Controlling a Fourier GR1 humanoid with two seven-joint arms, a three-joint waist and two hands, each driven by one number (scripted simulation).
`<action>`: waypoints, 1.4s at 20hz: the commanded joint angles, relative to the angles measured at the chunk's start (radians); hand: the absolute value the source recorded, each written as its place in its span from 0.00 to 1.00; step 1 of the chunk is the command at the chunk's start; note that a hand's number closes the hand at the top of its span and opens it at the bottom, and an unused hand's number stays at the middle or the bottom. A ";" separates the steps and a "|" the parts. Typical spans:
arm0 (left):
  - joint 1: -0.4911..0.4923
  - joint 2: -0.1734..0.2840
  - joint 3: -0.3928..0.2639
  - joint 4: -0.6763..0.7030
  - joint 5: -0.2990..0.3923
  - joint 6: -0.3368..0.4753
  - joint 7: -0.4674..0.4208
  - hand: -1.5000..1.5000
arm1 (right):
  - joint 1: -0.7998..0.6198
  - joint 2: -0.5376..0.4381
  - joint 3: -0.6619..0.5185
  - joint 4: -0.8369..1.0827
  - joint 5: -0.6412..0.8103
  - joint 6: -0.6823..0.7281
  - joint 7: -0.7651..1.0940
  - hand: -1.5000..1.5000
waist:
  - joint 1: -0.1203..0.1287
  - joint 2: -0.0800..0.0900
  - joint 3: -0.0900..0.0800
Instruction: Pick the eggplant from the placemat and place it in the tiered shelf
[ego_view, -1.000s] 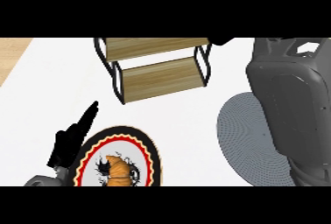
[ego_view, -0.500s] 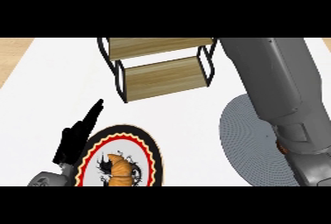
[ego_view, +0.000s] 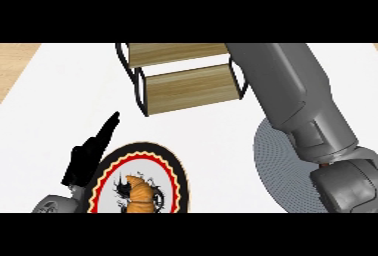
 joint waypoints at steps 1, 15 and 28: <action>-0.028 -0.021 0.001 0.048 -0.007 0.013 0.010 0.50 | 0.000 0.049 -0.183 0.005 -0.186 -0.060 -0.029 1.00 | -0.007 0.012 -0.002; -0.010 0.000 0.009 -0.006 0.006 -0.017 0.075 0.50 | -0.015 0.068 -0.453 0.027 -0.445 -0.459 -0.324 0.00 | 0.002 0.005 -0.003; 0.088 0.007 0.043 -0.064 0.003 0.011 0.082 0.50 | 0.199 -0.196 -0.470 -0.178 -0.428 -0.479 -0.191 0.00 | -0.088 -0.033 -0.002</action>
